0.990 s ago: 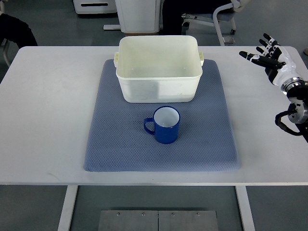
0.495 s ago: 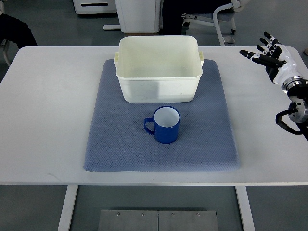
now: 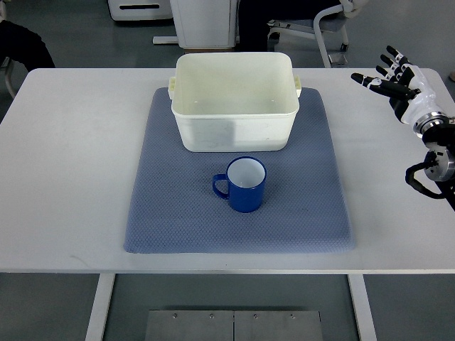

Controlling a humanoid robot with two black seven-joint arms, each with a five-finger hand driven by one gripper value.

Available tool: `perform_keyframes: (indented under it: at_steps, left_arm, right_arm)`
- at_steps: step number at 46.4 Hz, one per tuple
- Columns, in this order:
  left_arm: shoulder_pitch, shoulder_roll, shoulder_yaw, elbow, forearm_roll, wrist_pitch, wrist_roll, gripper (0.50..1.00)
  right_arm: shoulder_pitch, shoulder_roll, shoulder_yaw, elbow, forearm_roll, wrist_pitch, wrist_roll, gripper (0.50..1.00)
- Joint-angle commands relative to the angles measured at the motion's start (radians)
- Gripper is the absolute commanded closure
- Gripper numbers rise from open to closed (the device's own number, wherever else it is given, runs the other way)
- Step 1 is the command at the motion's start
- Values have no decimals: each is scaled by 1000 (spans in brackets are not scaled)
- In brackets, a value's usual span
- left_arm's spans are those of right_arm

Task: Place cup in box with right hand
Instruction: 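Move the right hand over the box toward the blue mug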

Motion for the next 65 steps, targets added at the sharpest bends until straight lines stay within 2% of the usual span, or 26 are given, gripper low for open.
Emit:
perform_keyframes:
  at_steps: [1, 8, 21, 34, 47, 65]
  left_arm:
    - [-1, 0, 0, 0, 0, 0, 0, 500]
    - [-1, 0, 0, 0, 0, 0, 0, 500]
    - [-1, 0, 0, 0, 0, 0, 0, 500]
    - [-1, 0, 0, 0, 0, 0, 0, 500]
    - [1, 0, -1, 0, 0, 0, 0, 500]
    - [1, 0, 0, 0, 0, 0, 0, 500]
  right_arm:
    - [-1, 0, 0, 6, 0, 1, 0, 500]
    - [-2, 3, -8, 43, -3, 14, 0, 500]
    - [1, 8, -13, 188, -20, 110, 0, 500]
    - [-4, 8, -13, 310, -103, 293, -8, 500]
    - [-14, 20, -26, 328, -198, 455, -15, 500]
    - [-36, 54, -149, 323, -286, 463, -12, 502]
